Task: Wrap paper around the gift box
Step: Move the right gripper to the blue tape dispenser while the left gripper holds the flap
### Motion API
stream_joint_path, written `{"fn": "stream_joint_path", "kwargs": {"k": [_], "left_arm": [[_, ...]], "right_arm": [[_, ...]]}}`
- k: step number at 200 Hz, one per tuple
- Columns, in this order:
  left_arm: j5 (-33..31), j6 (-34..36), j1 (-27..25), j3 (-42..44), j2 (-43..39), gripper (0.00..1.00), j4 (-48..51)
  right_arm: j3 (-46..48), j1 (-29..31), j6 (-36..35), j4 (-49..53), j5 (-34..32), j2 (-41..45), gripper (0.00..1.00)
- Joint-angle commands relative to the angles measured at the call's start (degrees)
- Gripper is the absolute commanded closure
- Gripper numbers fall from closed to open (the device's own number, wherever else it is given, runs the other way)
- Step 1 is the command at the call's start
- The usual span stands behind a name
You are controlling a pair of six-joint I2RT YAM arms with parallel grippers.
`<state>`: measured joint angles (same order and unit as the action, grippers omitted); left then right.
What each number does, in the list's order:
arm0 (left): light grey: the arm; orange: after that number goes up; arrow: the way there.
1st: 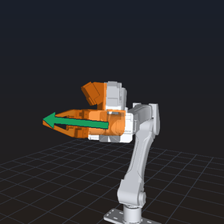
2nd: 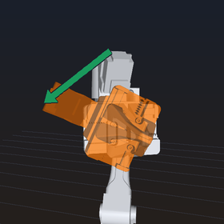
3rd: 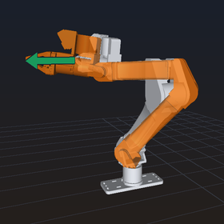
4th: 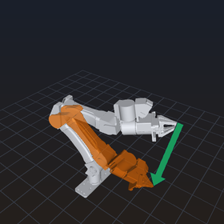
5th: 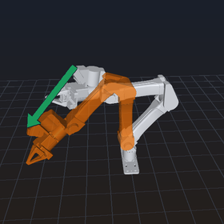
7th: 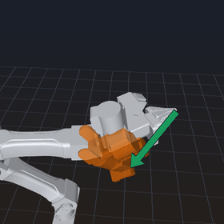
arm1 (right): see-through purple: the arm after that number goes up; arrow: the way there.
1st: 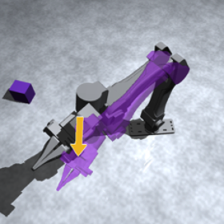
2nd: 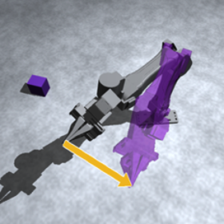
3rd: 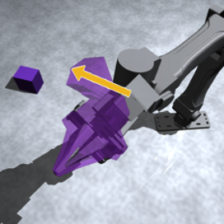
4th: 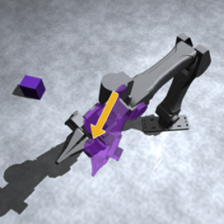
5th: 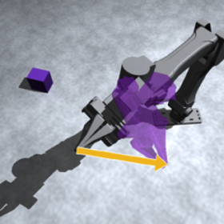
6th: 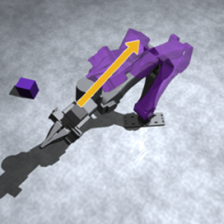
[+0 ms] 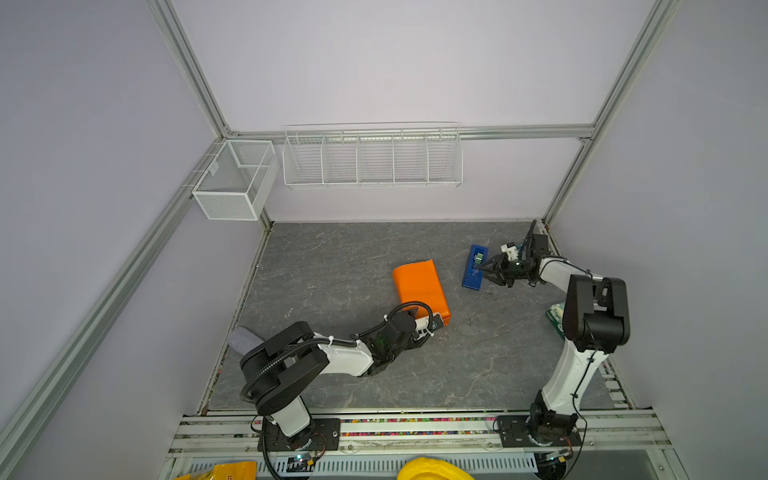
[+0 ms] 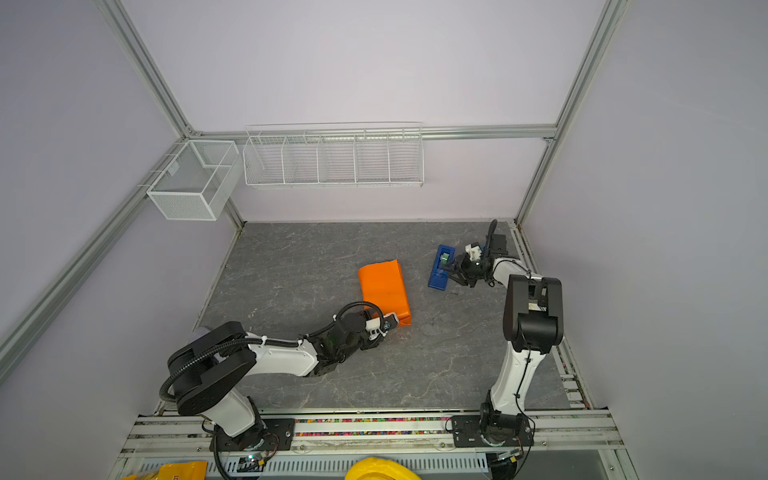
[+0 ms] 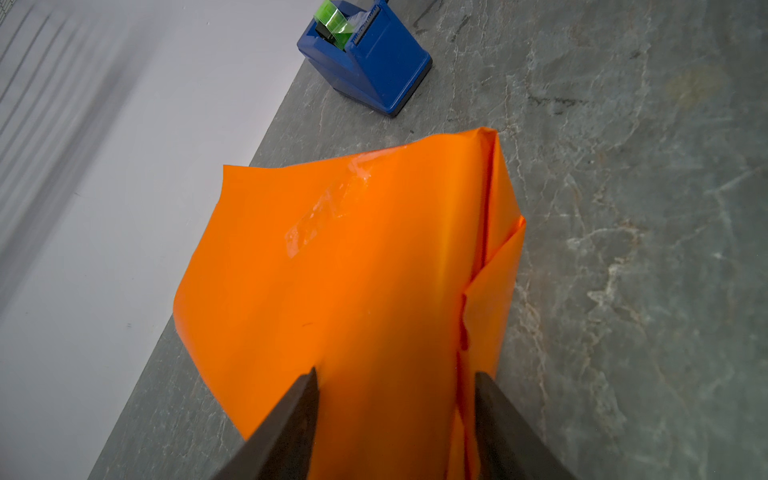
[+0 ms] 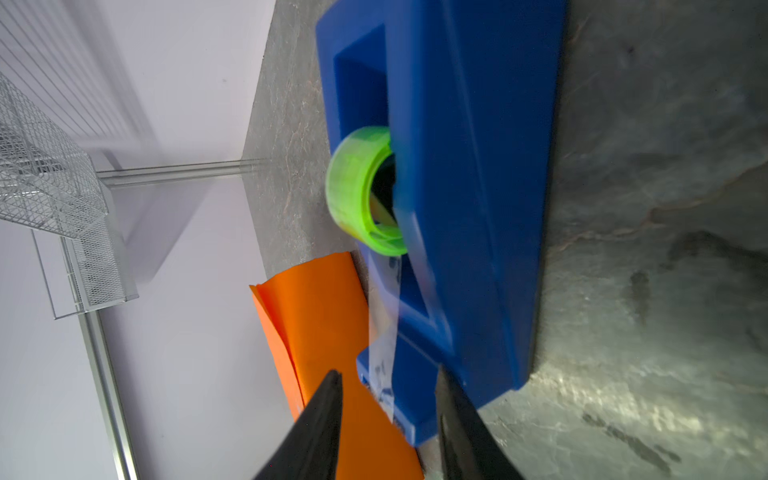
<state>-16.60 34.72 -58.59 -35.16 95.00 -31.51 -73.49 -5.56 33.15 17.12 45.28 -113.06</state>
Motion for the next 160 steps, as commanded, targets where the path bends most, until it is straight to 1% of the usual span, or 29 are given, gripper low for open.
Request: {"fn": "stream_joint_path", "kwargs": {"k": [1, 38, 64, 91, 121, 140, 160], "left_arm": [[1.1, -1.1, 0.4, -0.4, 1.1, 0.41, 3.6], [0.8, -1.5, 0.4, -0.1, 1.0, 0.41, 3.3], [0.7, -1.6, 0.4, -0.1, 0.9, 0.41, 3.7], [0.8, -1.4, 0.4, -0.1, 1.0, 0.41, 3.7], [0.8, -1.4, 0.4, -0.3, 0.8, 0.41, 4.1], [0.6, -1.4, 0.4, -0.2, 0.8, 0.41, 4.3], [0.4, -1.5, 0.4, -0.2, 0.6, 0.41, 4.4]], "right_arm": [[-0.6, -0.3, 1.3, -3.9, 4.5, -2.7, 0.61], [-0.3, 0.5, 5.0, -9.9, 7.4, -5.9, 0.67], [-0.7, 0.7, 5.5, -9.7, 6.8, -6.5, 0.71], [-0.5, 0.7, 6.3, -10.2, 7.2, -6.3, 0.8], [-0.3, 0.6, 6.9, -9.7, 6.8, -3.2, 0.93], [-0.3, 0.7, 6.8, -8.6, 6.6, 0.2, 0.93], [-0.1, 0.7, 5.5, -5.1, 7.2, 2.9, 0.93]]}}
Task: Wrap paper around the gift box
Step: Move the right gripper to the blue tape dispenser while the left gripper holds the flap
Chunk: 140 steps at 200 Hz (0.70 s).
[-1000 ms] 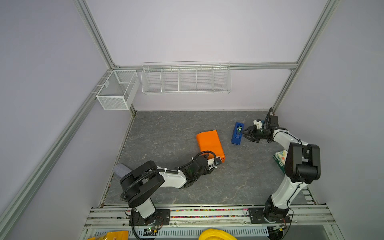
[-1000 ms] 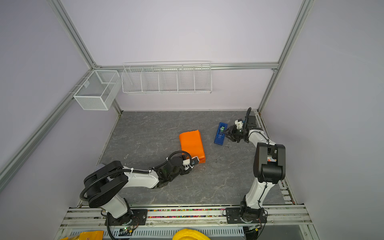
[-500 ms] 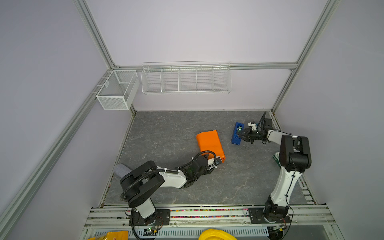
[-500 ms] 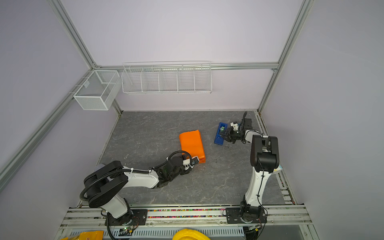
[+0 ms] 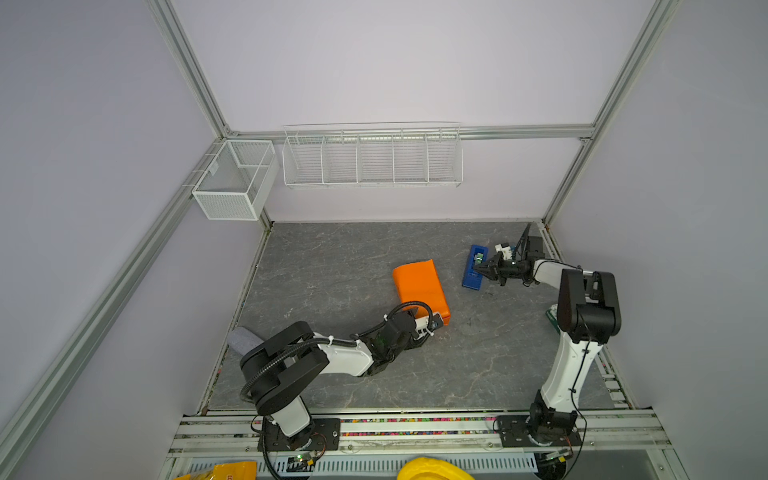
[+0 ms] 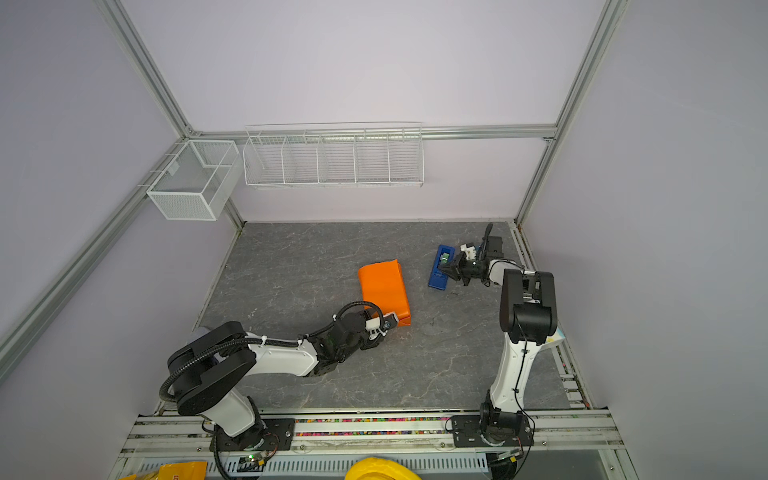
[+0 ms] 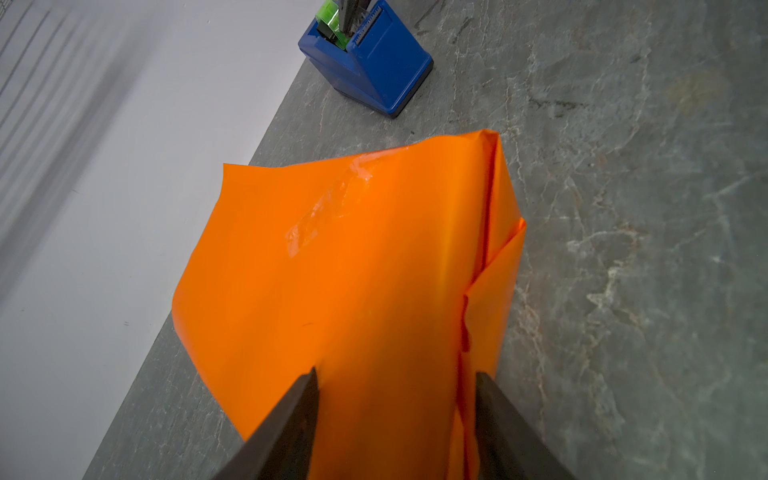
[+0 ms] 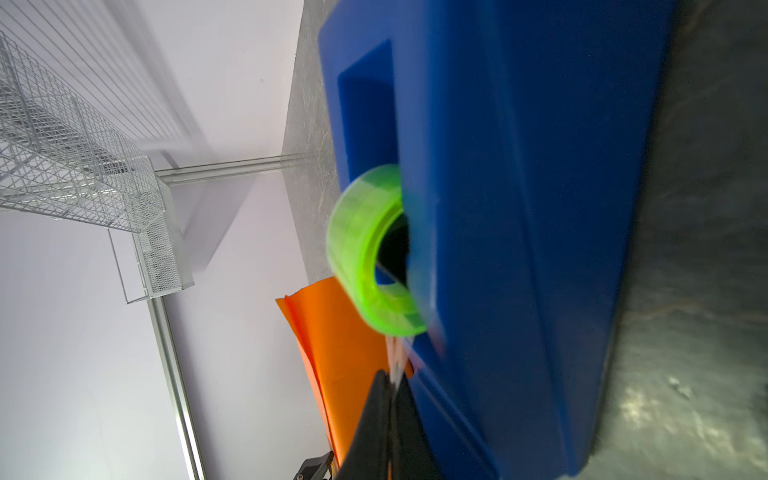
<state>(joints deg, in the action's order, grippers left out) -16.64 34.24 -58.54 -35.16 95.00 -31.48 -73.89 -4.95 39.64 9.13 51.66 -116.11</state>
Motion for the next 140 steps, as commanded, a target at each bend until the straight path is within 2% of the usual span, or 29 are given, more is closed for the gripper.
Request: {"fn": "stream_joint_path", "kwargs": {"k": [1, 91, 126, 140], "left_arm": [[0.5, -1.0, 0.3, -0.2, 0.6, 0.41, 4.4], [-0.1, -0.7, 0.4, 0.4, -0.8, 0.41, 5.6], [0.0, -0.9, 0.3, 0.3, -0.4, 0.41, 5.5], [-0.1, -0.8, 0.4, 0.3, -0.4, 0.41, 5.6]], "right_arm": [[0.3, 0.1, -1.1, 3.0, 0.9, 6.1, 0.93], [15.6, 4.2, -4.3, 5.6, 0.8, 15.9, 0.93], [16.6, 5.5, -6.4, 5.2, -0.4, 11.8, 0.94], [16.0, 5.2, -8.9, 7.5, -4.3, 9.4, 0.93]]}}
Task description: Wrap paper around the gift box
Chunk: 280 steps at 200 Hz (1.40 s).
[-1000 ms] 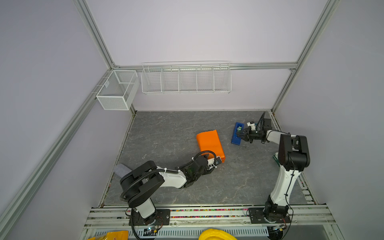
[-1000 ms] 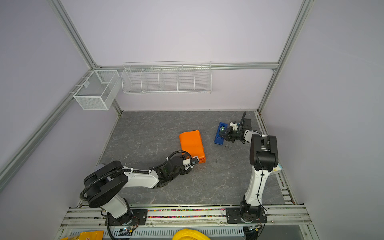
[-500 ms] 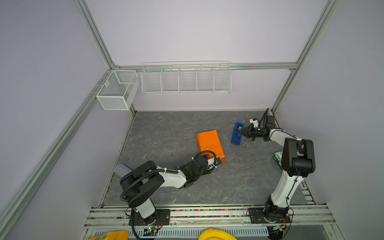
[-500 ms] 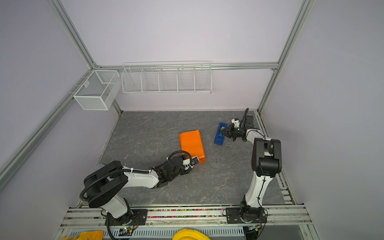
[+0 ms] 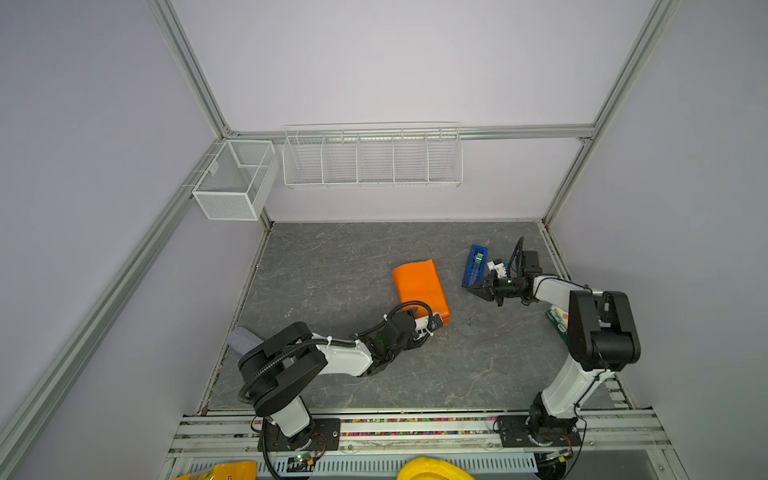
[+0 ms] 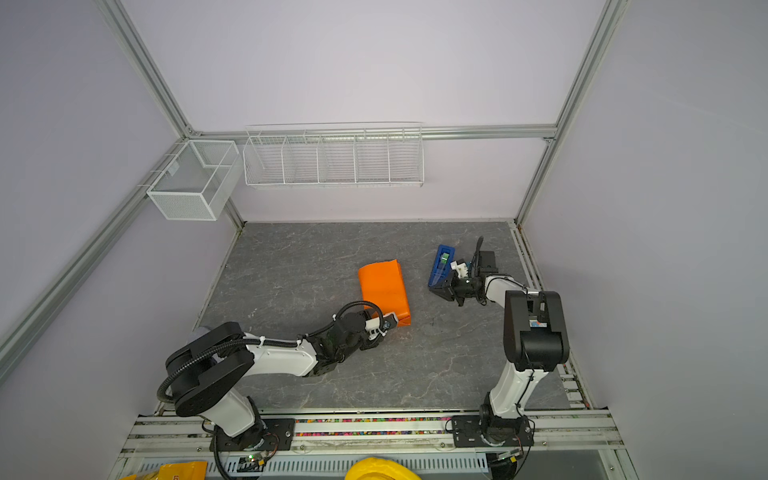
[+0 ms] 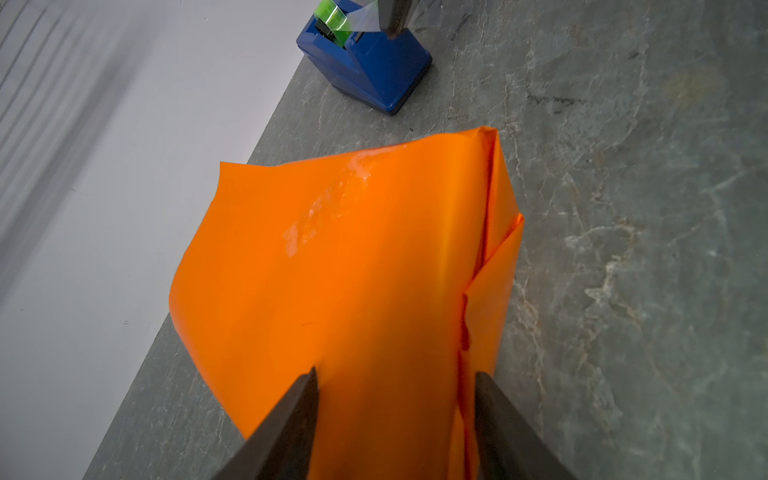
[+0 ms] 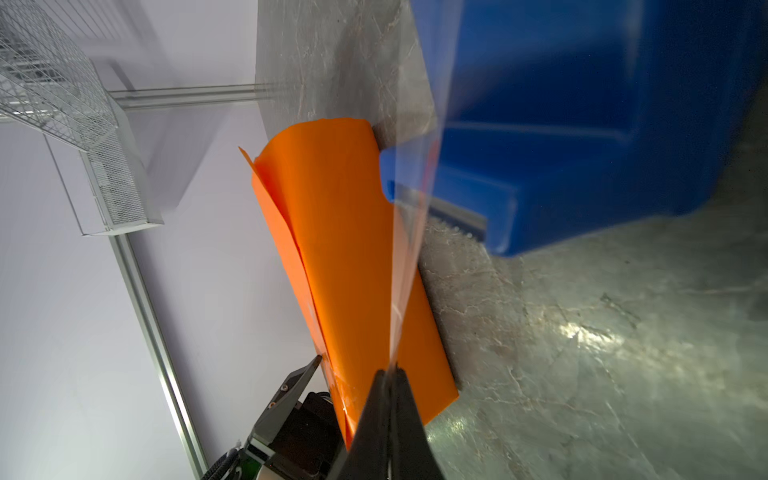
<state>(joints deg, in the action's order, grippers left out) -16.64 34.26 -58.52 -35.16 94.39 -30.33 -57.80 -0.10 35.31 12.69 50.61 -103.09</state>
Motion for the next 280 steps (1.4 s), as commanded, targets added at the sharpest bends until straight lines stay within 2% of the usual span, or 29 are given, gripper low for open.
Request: {"fn": "stream_joint_path", "kwargs": {"k": [1, 28, 64, 117, 159, 190, 235, 280], "left_arm": [[-0.1, -0.9, 0.3, 0.3, 0.1, 0.41, 4.4], [-0.6, -0.8, 0.3, 0.4, -0.4, 0.41, 4.9], [-0.3, -0.5, 0.3, 0.4, -1.0, 0.41, 5.7], [-0.2, -1.4, 0.3, 0.4, -0.8, 0.41, 6.0], [-0.1, -1.6, 0.4, 0.4, -1.0, 0.41, 6.9], [0.1, -1.9, 0.6, 0.4, -1.0, 0.41, 7.1], [0.2, -2.2, 0.7, 0.1, -0.6, 0.41, 7.1], [0.3, -2.1, 0.7, -0.3, -0.3, 0.41, 7.4]], "right_arm": [[-0.1, 0.3, -4.8, 4.3, -3.7, -3.7, 0.93], [1.3, -1.5, -6.9, 6.6, -10.3, -6.6, 0.93], [2.6, -3.1, -7.0, 5.7, -10.8, -3.1, 0.93], [4.4, -1.5, -6.5, 3.7, -7.5, 9.3, 0.93], [7.0, 6.4, -4.6, 2.8, -4.2, 18.7, 0.92], [10.0, 15.6, -2.4, -0.5, -3.6, 22.0, 0.91], [10.5, 26.1, 0.3, -6.1, -3.7, 17.6, 0.91], [11.4, 28.8, 1.9, -8.2, -4.7, 12.4, 0.93]]}}
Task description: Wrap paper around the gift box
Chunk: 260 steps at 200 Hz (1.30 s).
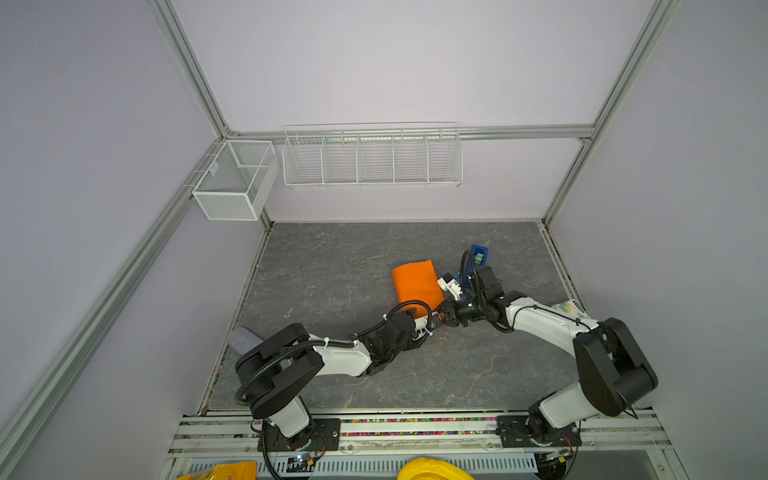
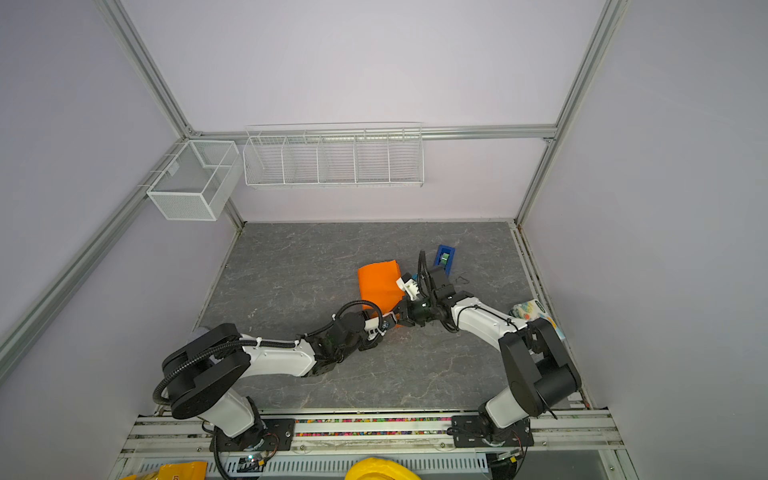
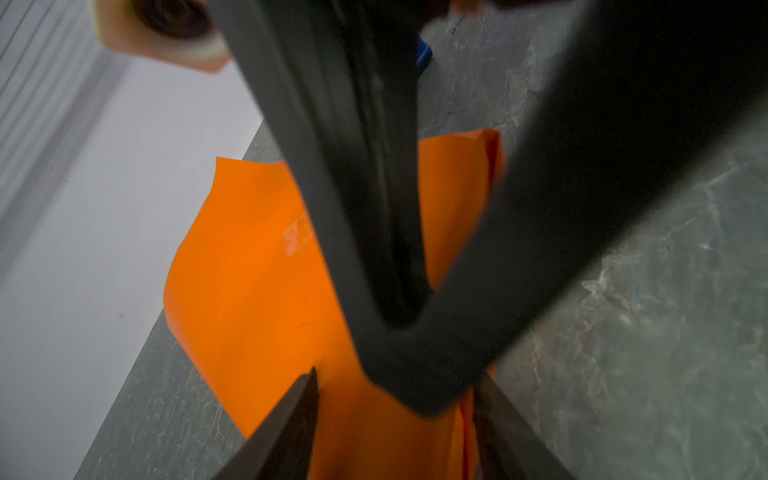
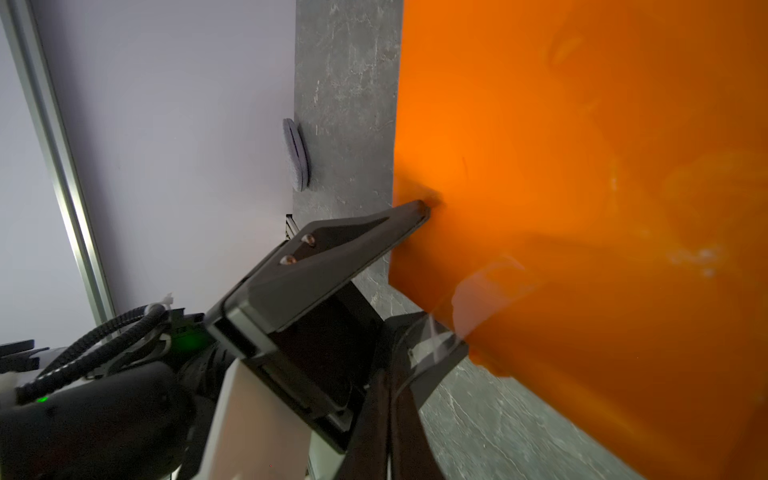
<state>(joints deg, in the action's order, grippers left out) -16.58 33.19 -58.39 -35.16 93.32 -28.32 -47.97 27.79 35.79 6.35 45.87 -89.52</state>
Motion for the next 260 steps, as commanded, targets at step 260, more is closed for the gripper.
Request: {"fn": "stream_joint_path", "kwargs": {"k": [260], "left_arm": [[0.7, -1.8, 0.6, 0.4, -1.3, 0.41, 5.9]], "right_arm": [[4.0, 0.8, 5.2, -7.9, -6.8, -4.0, 0.93]]}}
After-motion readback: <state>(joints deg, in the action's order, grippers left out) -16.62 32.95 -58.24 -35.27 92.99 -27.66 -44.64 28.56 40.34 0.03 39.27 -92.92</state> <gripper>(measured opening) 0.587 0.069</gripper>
